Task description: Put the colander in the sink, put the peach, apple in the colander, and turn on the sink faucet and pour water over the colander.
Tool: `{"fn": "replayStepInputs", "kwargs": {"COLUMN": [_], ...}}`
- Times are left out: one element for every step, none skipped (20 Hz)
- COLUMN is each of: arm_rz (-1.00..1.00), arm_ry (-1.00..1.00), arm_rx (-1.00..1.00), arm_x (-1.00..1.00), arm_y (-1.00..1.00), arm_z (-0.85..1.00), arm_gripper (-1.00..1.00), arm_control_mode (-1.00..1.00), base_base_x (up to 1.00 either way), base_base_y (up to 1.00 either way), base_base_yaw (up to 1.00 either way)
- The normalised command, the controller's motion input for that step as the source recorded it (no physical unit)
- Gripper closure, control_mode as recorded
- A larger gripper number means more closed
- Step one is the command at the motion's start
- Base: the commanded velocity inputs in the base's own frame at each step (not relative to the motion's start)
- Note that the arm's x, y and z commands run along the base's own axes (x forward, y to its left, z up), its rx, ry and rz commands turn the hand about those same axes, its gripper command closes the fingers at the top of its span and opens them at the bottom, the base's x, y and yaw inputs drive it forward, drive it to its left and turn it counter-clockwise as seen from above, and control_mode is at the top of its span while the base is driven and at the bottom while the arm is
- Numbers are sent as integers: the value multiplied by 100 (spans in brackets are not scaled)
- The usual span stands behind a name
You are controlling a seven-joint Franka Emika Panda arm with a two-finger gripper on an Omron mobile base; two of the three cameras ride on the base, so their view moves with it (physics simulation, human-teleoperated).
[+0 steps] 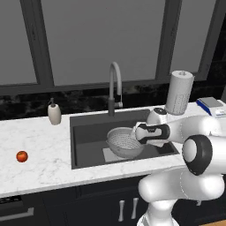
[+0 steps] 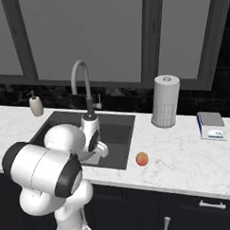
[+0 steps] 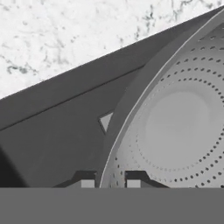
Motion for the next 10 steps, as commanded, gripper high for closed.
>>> {"fn": "replayStepInputs", "kwargs": {"arm_rz": [5,5,5,4,3,0,0,0,0,0], "arm_ry": [1,2,0,0,0,2,1,0,0,0], "arm_rx": [0,0,0,-2,-4,-6,-6,-4,-2,-3], "arm_x": [0,0,0,0,0,11,16,24,24,24], "arm_y": [0,0,0,0,0,0,0,0,4,5], "arm_z": [-17,-17,-15,-16,-15,-11,-7,0,0,0], "arm_gripper": [100,100,100,100,100,100,100,100,100,100], "arm_control_mode": [-100,-100,-100,-100,-100,-100,-100,-100,-100,-100], "base_base_x": [0,0,0,0,0,0,0,0,0,0], "base_base_y": [0,0,0,0,0,0,0,0,0,0], "base_base_yaw": [0,0,0,0,0,0,0,0,0,0]}}
